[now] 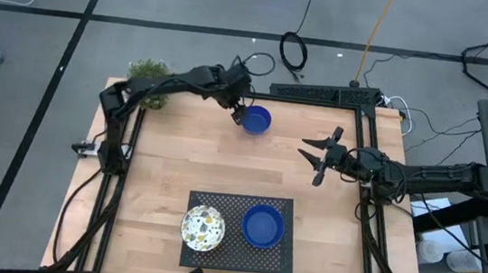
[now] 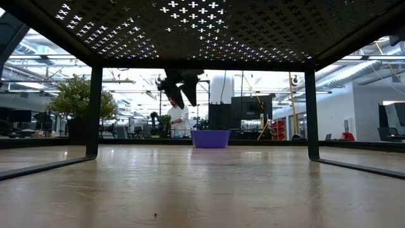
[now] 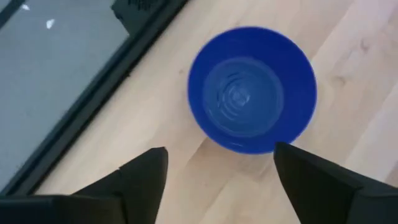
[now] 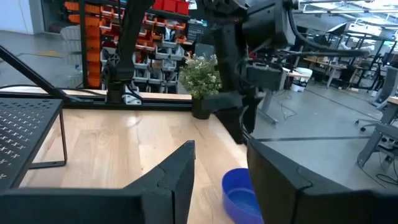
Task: Pick & Place Mini bowls
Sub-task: Stack the blue bowl on the blue bowl on the shelf
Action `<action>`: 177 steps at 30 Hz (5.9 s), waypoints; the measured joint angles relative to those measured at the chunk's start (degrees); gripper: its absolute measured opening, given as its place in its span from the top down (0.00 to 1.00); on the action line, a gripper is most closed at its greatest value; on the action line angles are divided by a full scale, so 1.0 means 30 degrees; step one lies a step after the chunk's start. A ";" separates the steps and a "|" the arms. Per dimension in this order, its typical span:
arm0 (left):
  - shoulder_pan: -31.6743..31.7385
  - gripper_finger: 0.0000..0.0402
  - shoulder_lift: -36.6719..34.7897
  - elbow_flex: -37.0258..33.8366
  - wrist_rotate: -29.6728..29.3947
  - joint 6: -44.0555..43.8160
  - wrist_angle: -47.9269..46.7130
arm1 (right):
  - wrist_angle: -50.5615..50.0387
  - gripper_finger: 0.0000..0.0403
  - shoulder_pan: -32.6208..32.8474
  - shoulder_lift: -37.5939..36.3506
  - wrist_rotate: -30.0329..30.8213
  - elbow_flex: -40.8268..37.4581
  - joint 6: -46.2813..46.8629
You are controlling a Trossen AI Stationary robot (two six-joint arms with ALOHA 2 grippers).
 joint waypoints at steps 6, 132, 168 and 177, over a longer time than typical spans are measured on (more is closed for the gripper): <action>-0.0249 0.24 0.0890 0.0034 0.0734 -0.0151 0.0083 | -0.0002 0.66 0.0000 0.0000 -0.0022 0.0000 -0.0010; -0.4636 0.49 -2.7667 -2.3572 -0.1661 0.1481 1.4606 | -1.5579 0.82 -0.9989 2.3547 -0.5346 1.8695 0.7588; -0.4629 0.58 -2.7667 -2.3572 -0.1661 0.1438 1.4605 | -1.4494 1.00 -0.9962 2.3491 -0.5248 1.8055 0.6340; -0.4629 0.54 -2.7667 -2.3572 -0.1668 0.1452 1.4605 | -1.3697 1.00 -0.9959 2.3276 -0.5340 1.7143 0.6346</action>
